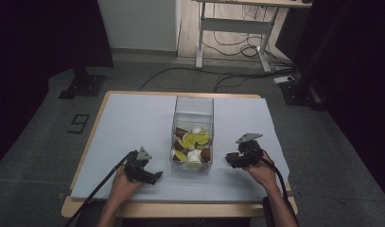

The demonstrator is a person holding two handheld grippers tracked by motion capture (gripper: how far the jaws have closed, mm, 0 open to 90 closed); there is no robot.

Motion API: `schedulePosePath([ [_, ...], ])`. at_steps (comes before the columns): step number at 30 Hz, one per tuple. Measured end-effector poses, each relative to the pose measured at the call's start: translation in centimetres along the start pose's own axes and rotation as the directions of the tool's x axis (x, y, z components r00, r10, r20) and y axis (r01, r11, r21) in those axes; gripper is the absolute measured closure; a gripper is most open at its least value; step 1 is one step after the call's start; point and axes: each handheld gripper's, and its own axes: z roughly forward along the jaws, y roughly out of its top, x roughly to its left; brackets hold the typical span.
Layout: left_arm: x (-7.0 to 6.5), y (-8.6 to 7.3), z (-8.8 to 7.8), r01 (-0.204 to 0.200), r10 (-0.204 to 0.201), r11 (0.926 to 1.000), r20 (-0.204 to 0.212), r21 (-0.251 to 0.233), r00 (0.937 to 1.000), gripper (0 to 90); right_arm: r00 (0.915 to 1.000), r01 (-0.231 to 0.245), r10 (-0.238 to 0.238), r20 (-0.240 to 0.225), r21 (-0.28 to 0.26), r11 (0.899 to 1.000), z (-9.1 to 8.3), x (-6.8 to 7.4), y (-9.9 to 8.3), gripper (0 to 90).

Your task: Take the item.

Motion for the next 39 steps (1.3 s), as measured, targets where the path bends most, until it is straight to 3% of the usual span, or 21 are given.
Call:
schedulePosePath([
  [3, 0.0, 0.0, 0.0, -0.001, 0.001, 1.0, 0.0, 0.0, 1.0, 0.0, 0.9992, 0.019, -0.019, 0.035, 0.002, 1.0, -0.6, 0.1, 0.2, 13.2],
  [13, 0.0, 0.0, 0.0, -0.001, 0.001, 1.0, 0.0, 0.001, 1.0, 0.0, 0.9977, 0.029, -0.029, 0.062, -0.006, 1.0, -2.5, 0.4, 0.0, 8.8],
  [24, 0.0, 0.0, 0.0, -0.001, 0.001, 1.0, 0.0, 0.001, 1.0, 0.0, 0.9957, -0.021, 0.021, 0.091, 0.003, 1.0, -4.0, 0.2, -1.6, 6.8],
  [39, 0.0, 0.0, 0.0, 0.001, -0.001, 1.0, 0.0, -0.001, 1.0, 0.0, 0.9941, -0.079, 0.076, 0.078, 0.036, 0.996, -2.4, 0.4, -3.7, 4.4],
])
